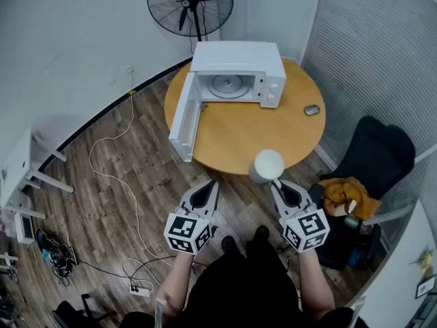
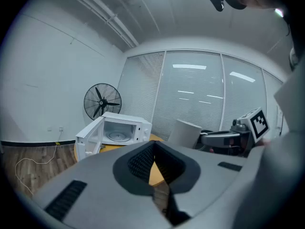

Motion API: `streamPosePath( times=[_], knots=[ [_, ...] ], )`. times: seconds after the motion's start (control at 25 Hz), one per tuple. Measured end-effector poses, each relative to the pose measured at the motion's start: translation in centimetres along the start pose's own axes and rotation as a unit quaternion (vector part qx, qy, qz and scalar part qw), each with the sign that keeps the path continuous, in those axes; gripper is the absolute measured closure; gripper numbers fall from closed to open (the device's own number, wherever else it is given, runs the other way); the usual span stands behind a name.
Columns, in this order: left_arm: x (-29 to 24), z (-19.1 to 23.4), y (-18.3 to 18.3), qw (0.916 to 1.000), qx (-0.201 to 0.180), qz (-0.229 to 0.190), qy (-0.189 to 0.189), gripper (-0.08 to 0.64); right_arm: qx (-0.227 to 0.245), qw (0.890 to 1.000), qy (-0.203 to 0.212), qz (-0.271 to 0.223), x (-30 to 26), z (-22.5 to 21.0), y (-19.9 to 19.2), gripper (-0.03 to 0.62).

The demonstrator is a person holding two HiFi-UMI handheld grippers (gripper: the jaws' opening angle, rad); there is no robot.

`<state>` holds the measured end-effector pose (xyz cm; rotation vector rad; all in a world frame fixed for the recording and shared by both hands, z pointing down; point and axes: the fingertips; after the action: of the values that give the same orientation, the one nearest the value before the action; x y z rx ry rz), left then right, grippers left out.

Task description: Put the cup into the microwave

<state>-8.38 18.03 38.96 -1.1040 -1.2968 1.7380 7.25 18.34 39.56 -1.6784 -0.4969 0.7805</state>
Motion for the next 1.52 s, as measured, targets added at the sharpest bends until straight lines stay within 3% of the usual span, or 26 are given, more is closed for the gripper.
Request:
streamPosePath(
  times=[0.76,1.52],
  knots=[
    [0.2,1.3,-0.2,0.9999,0.009,-0.003,-0.008,0.566,-0.007,1.000,0.001,0.006,-1.3,1.9,-0.6,0.535],
    [-3.5,2.7,-1.4,0.9996,0.014,0.023,0.005,0.566,-0.019,1.000,0.012,0.017,-4.5,-1.6,-1.1,0.535]
  ],
)
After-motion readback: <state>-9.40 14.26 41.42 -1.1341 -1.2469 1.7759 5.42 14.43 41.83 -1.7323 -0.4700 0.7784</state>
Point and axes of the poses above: the fingertips, and each gripper's own axes: x backward along the fingers, z to its left, y out of its top, and after that the axes turned 7 degrees about y, right-handed
